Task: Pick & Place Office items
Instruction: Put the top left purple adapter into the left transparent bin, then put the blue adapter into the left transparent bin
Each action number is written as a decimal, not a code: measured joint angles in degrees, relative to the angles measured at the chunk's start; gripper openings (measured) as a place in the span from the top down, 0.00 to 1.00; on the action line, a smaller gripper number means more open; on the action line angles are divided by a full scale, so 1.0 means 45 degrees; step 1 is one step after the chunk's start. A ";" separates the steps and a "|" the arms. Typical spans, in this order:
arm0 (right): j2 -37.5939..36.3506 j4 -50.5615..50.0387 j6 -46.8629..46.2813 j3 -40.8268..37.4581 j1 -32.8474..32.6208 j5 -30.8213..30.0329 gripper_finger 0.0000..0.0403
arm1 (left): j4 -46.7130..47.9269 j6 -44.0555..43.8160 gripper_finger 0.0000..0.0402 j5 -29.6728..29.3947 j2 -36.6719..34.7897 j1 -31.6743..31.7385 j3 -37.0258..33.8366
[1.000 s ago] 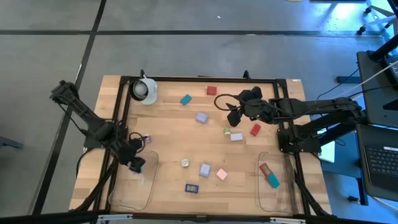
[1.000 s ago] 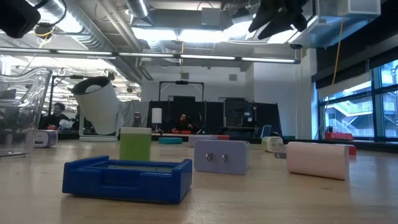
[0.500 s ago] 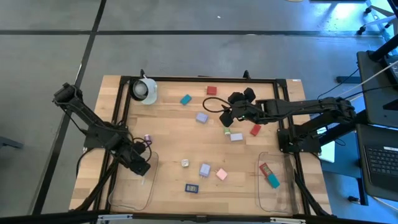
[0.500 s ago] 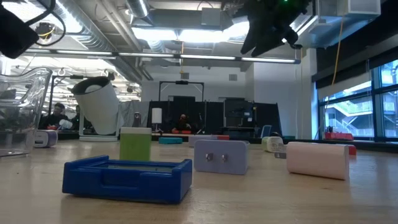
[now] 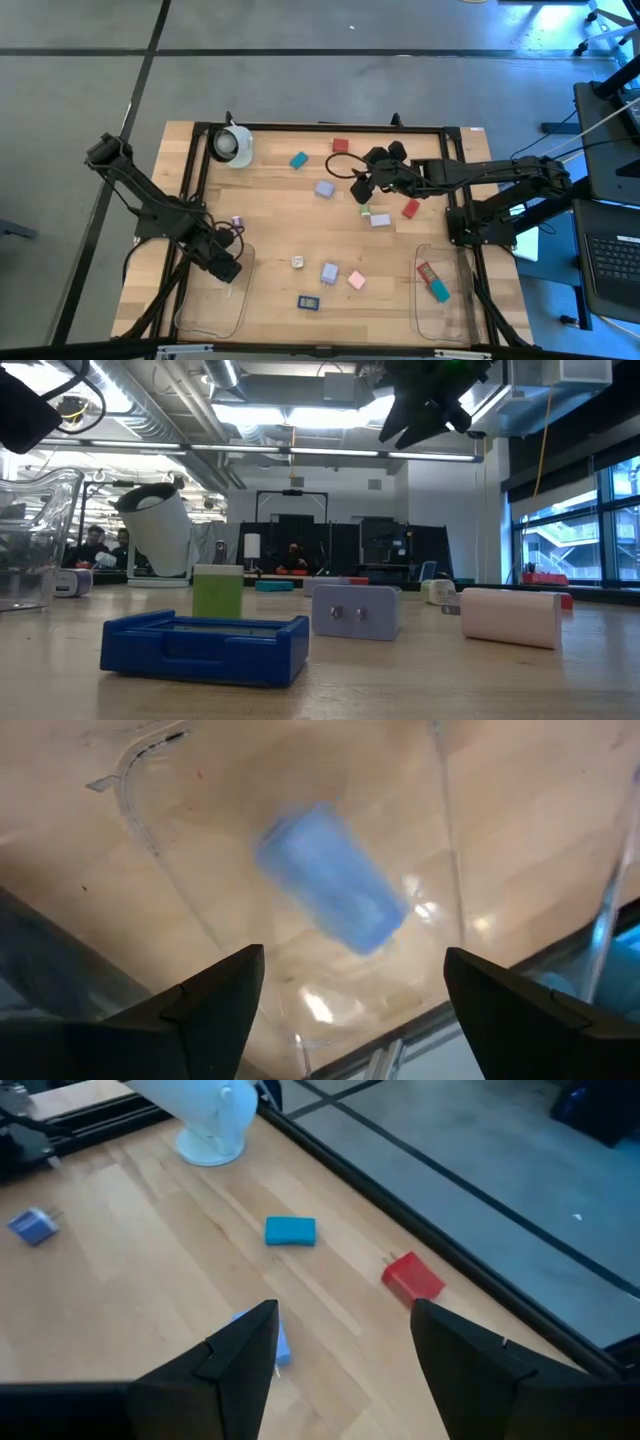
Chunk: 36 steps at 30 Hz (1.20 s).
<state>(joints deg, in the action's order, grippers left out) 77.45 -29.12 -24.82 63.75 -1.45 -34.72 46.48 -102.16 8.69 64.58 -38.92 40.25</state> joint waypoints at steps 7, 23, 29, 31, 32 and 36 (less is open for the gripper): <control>0.0000 -0.0003 0.0001 0.0000 -0.0005 0.0296 0.43 | -0.0581 0.0544 0.24 0.0000 -0.0040 0.0000 0.0000; -0.0005 -0.0009 0.0008 0.0000 -0.0005 0.0291 0.43 | -0.2760 0.1425 0.24 0.1943 -0.0800 0.0854 0.0000; -0.0005 -0.0009 0.0016 0.0000 -0.0005 0.0288 0.43 | -0.4603 0.2734 0.24 0.0097 -0.1980 0.1944 0.0000; -0.0005 -0.0010 0.0016 0.0000 -0.0005 0.0289 0.43 | -0.5428 0.4033 0.24 -0.0984 -0.2350 0.2347 0.0000; -0.0005 -0.0006 0.0016 0.0000 -0.0005 0.0291 0.43 | -0.5957 0.4794 0.24 -0.1502 -0.2529 0.2560 0.0000; -0.0005 -0.0011 0.0016 0.0000 -0.0005 0.0286 0.43 | -0.8317 0.8571 0.24 -0.3394 -0.2976 0.3361 0.0005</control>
<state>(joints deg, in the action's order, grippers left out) 77.43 -29.17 -24.75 63.75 -1.48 -33.43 9.05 -63.59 -6.58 51.19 -23.79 40.27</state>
